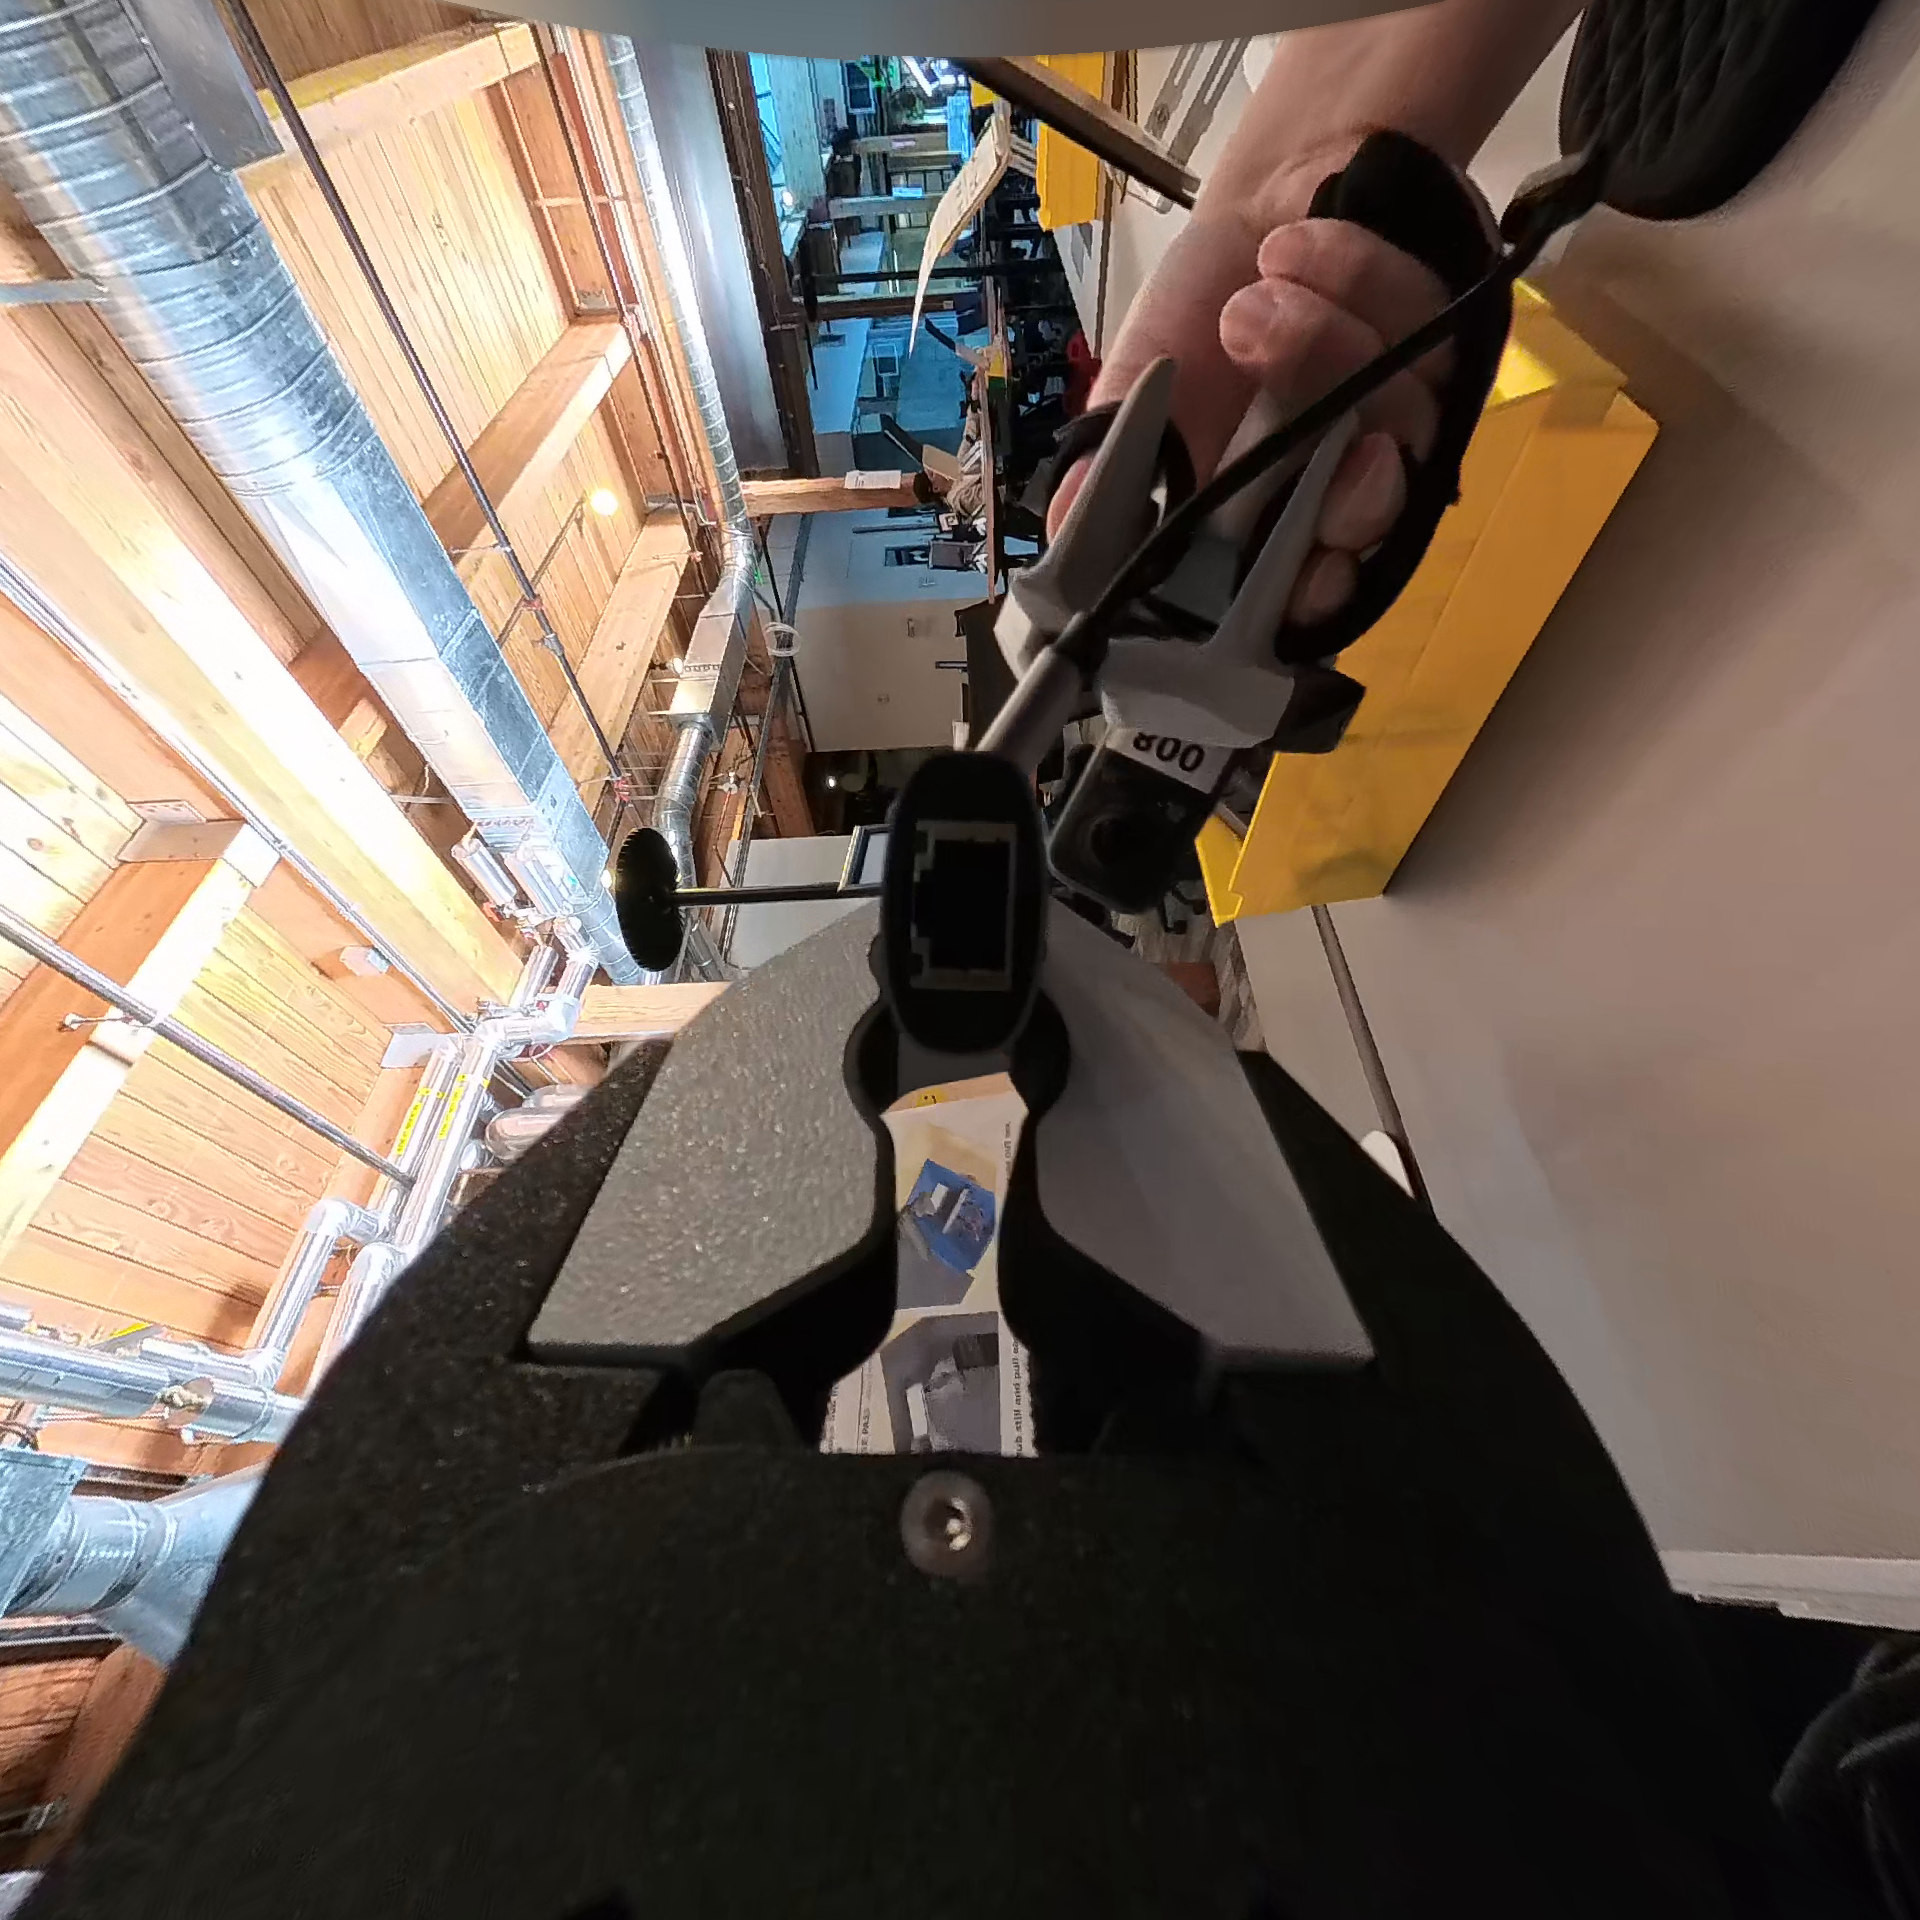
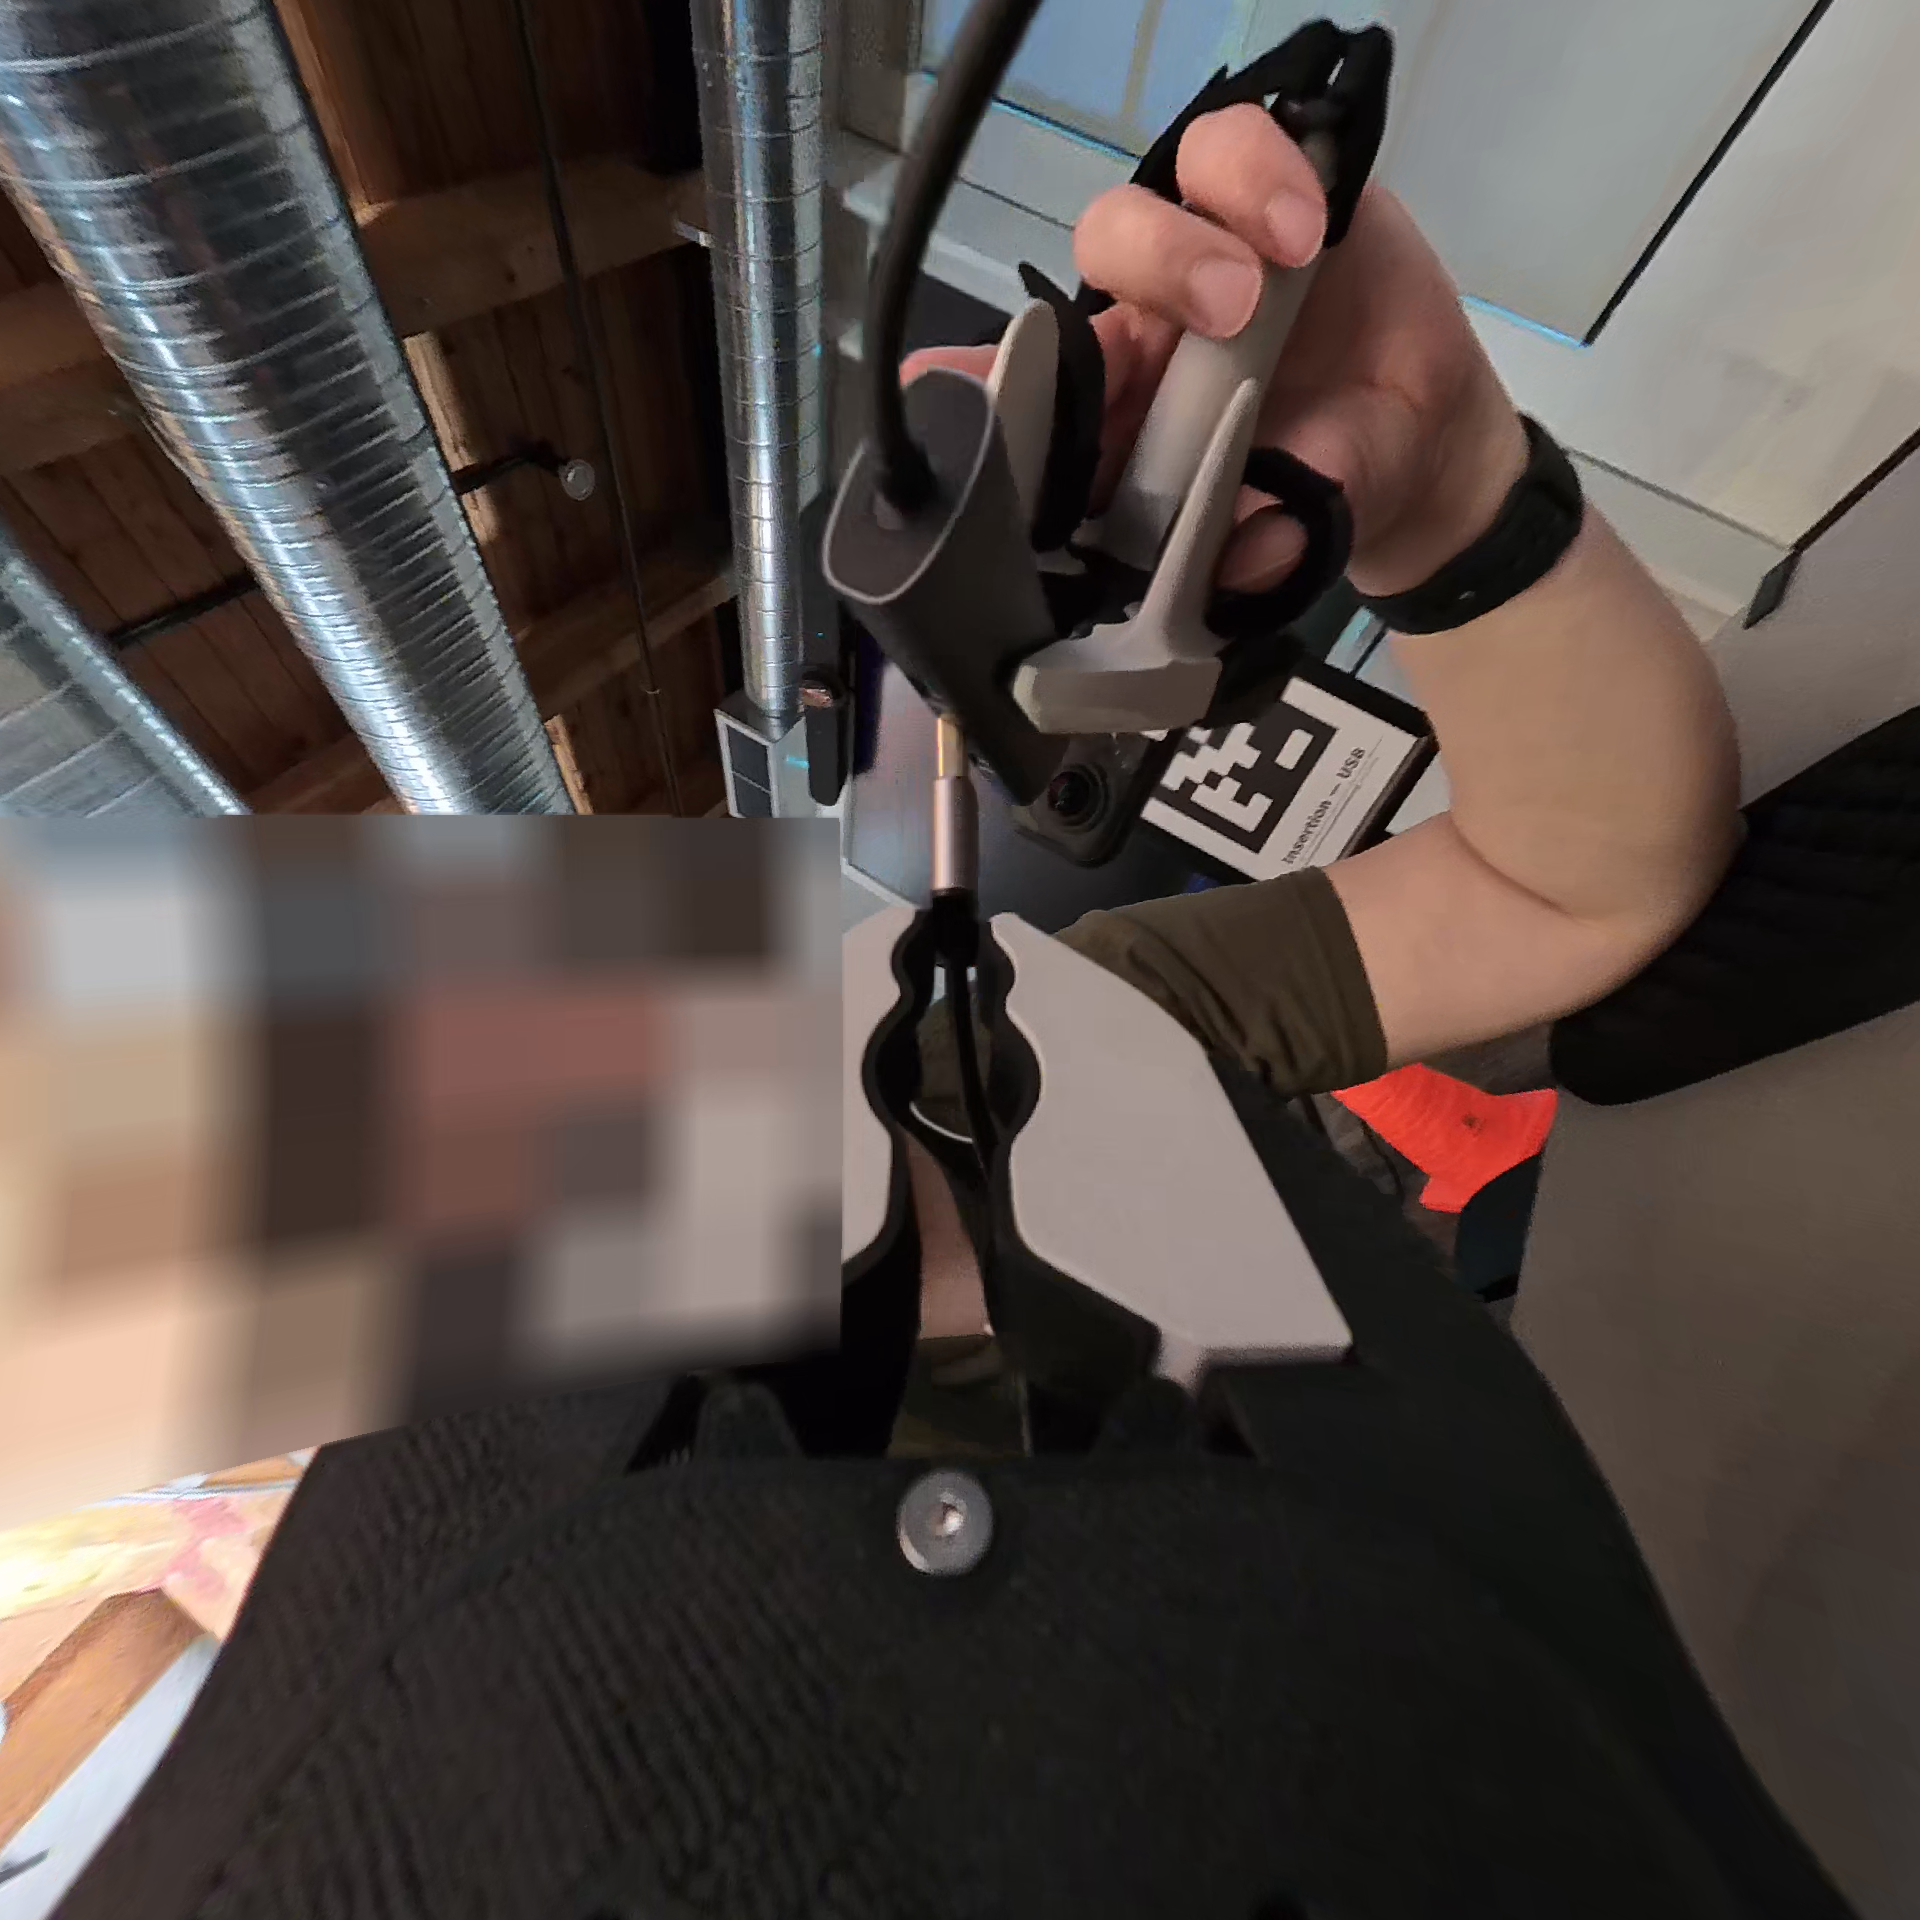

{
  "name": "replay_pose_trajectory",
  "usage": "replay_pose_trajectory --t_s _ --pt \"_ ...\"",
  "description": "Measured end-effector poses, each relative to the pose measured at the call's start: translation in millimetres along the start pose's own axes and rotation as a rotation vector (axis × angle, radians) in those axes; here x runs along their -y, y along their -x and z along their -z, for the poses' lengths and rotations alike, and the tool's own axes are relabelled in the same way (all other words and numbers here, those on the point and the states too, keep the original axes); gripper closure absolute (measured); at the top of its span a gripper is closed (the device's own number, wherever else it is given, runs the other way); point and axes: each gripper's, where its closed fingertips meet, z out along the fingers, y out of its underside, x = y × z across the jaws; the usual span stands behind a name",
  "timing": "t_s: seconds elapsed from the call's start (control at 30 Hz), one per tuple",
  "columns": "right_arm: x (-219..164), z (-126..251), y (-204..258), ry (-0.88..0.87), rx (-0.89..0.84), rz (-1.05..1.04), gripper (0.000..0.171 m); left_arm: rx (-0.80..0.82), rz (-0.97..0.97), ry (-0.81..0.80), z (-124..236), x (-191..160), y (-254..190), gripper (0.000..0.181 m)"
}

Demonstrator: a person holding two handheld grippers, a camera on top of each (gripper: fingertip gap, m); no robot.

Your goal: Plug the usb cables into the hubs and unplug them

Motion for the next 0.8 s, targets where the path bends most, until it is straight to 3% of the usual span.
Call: replay_pose_trajectory --t_s 0.57,0.8 --pt "7 23 -25 -0.003 -0.124 -0.033 0.164 -0.156 -0.216 0.193 -8 -18 -30 0.164" --pt "3 35 -28 0.054 -0.154 -0.033 0.165 -0.196 -0.196 0.189 -17 -14 -41 0.164"
